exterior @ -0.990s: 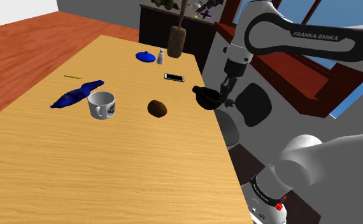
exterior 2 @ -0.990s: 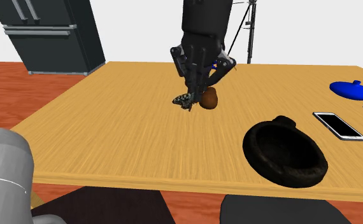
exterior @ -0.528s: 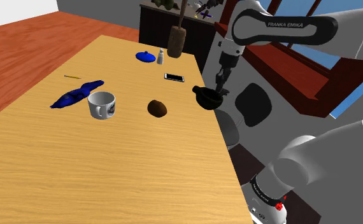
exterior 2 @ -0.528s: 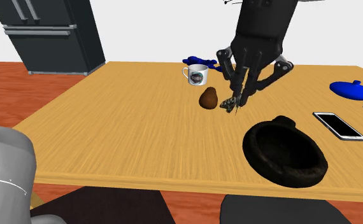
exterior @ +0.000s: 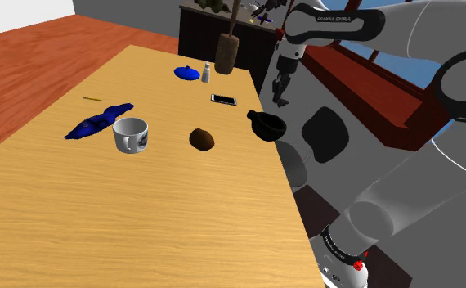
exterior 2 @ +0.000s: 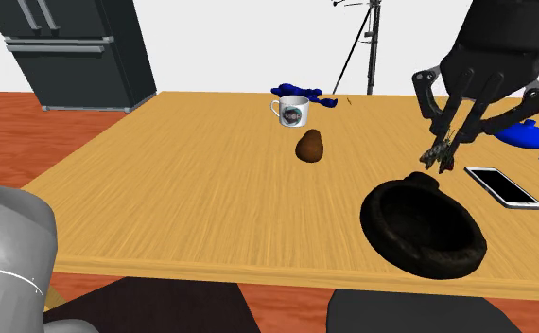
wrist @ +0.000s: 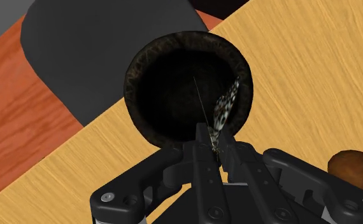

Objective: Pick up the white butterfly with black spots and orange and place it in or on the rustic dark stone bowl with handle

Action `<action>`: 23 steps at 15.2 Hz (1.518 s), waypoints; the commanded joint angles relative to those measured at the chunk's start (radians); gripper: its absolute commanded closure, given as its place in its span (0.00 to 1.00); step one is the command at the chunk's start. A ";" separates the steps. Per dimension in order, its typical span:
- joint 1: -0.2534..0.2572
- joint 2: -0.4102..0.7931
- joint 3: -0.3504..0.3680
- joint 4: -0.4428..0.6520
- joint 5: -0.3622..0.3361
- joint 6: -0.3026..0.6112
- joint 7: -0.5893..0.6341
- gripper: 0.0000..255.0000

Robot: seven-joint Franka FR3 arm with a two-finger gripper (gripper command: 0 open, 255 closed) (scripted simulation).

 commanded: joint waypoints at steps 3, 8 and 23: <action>-0.007 0.052 -0.009 0.012 0.002 0.039 -0.017 1.00; -0.007 0.060 -0.009 -0.046 0.002 0.105 -0.016 1.00; -0.007 0.075 -0.010 -0.103 0.003 0.177 -0.016 0.00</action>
